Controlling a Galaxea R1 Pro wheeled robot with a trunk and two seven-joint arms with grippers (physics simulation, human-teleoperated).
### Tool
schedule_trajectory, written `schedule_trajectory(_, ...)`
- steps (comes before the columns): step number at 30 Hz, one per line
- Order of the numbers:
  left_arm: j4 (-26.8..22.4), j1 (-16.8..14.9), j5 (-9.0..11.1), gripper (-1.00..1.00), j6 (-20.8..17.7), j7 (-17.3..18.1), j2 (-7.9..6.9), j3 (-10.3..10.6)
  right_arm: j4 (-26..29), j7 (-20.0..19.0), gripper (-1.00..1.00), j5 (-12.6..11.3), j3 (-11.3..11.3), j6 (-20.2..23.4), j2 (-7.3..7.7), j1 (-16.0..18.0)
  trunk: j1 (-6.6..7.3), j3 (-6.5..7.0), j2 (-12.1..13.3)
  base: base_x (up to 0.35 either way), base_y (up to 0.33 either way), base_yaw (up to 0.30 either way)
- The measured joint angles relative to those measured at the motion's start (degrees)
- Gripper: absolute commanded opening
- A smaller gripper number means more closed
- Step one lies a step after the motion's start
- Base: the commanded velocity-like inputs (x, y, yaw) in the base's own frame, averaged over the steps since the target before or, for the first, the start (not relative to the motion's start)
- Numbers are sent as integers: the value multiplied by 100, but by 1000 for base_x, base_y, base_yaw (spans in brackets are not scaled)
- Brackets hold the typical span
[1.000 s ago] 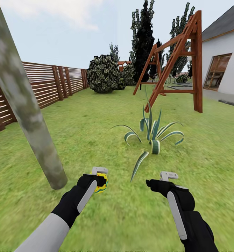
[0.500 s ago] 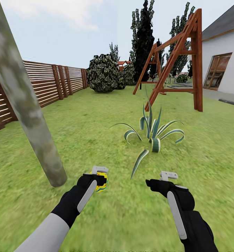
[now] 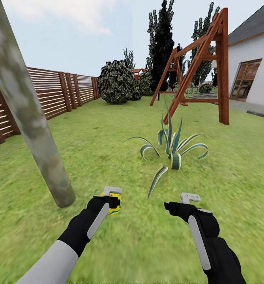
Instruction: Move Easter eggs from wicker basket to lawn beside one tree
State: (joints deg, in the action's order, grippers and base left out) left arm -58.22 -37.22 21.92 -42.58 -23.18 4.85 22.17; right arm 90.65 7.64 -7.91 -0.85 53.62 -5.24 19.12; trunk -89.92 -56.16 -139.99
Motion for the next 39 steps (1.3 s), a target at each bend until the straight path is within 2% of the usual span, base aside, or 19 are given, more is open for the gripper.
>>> schedule_trajectory(8, -1, 0, 0, -100, 7, 0, 0, 3, 0, 1, 100, 0, 1, -2, 0, 0, -176, -144, -321, 0, 0, 0)
schedule_trajectory(29, 0, 0, 0, -100, 116, 6, 0, 4, 0, 1, 100, 0, 12, -3, 0, 0, -231, -609, -350, 0, 0, 0)
schedule_trajectory(33, -10, 0, -1, -100, 391, 8, 0, 4, 0, 2, 100, 0, 18, -3, 0, 0, -241, -698, -356, 0, 0, 0)
schedule_trajectory(39, -96, 7, -1, -100, 498, 4, 0, 1, 0, 0, 100, 0, 19, -3, 0, 0, -257, -831, -364, 0, 0, 0)
